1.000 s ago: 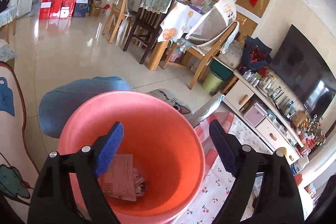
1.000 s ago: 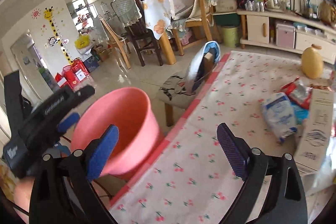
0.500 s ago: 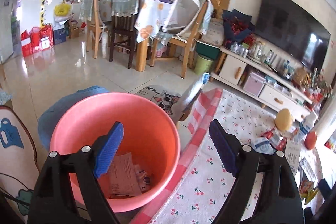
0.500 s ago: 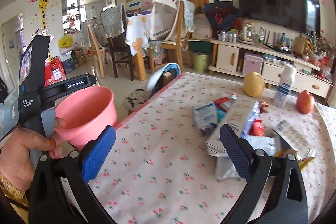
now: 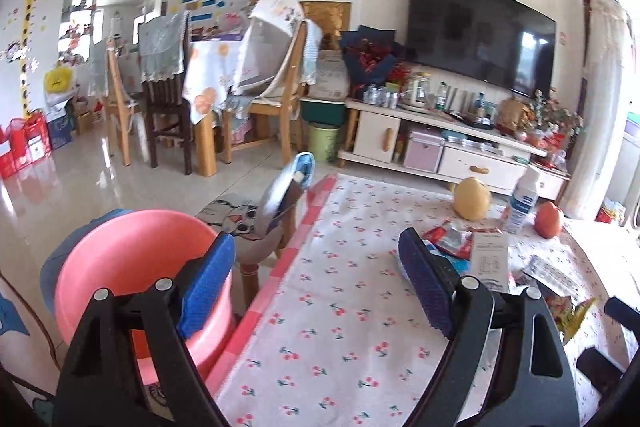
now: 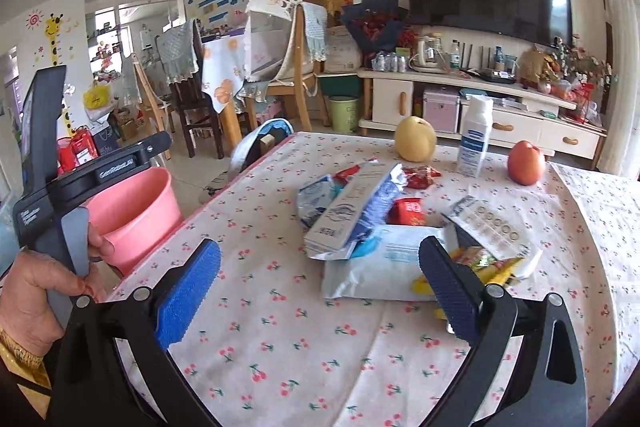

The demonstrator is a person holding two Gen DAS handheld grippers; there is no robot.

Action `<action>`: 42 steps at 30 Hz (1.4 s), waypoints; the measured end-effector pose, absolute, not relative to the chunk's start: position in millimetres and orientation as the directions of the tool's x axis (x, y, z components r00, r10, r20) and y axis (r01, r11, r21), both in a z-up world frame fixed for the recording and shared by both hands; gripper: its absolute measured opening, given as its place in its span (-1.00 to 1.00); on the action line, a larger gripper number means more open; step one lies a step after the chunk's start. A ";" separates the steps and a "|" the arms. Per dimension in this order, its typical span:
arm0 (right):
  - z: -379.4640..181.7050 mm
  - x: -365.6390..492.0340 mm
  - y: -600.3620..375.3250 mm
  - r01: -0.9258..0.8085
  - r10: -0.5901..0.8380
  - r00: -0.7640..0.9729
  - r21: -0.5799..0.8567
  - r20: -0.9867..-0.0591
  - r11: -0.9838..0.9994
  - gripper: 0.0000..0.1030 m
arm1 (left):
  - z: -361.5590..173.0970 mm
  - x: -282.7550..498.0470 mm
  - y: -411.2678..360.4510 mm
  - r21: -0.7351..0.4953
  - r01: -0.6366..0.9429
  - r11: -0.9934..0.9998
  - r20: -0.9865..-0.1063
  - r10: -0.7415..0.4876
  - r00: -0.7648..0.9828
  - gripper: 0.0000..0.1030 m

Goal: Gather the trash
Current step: 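Move both open tools back over the table toward the remaining trash, then grasp the white milk carton with the left tool while the right tool grasps the yellow chip bag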

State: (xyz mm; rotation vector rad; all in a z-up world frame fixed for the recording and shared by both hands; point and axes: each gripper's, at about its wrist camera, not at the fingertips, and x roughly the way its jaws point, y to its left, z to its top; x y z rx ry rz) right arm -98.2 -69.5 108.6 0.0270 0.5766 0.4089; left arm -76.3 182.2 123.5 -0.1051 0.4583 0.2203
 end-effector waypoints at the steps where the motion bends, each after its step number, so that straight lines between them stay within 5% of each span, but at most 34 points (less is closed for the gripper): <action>1: 108.2 -97.2 -75.4 -0.358 0.377 0.761 0.143 -0.528 0.923 0.91 | 122.9 -77.2 175.9 -0.045 -0.215 0.976 -0.449 0.173 0.877 0.64; 25: 102.5 -65.7 -216.7 -0.124 0.301 0.737 0.317 -0.605 0.940 0.91 | 86.2 -41.2 39.7 0.001 0.188 0.982 -0.610 -0.148 0.778 0.64; 33: 75.3 -50.5 -210.7 -0.128 0.363 0.626 0.368 -0.691 0.921 0.91 | 67.3 10.8 40.8 -0.089 0.211 0.973 -0.677 -0.215 0.704 0.63; 35: 68.6 -47.7 -203.7 -0.134 0.374 0.602 0.373 -0.705 0.918 0.84 | 63.7 21.7 41.8 -0.121 0.214 0.969 -0.685 -0.237 0.689 0.63; 38: 62.1 -43.1 -195.5 -0.141 0.384 0.584 0.376 -0.715 0.916 0.40 | 57.9 37.2 39.9 -0.148 0.213 0.966 -0.697 -0.255 0.670 0.62; 42: 50.6 -34.8 -192.6 -0.134 0.392 0.563 0.388 -0.728 0.912 0.40 | 50.5 51.1 35.6 -0.152 0.225 0.962 -0.714 -0.265 0.648 0.60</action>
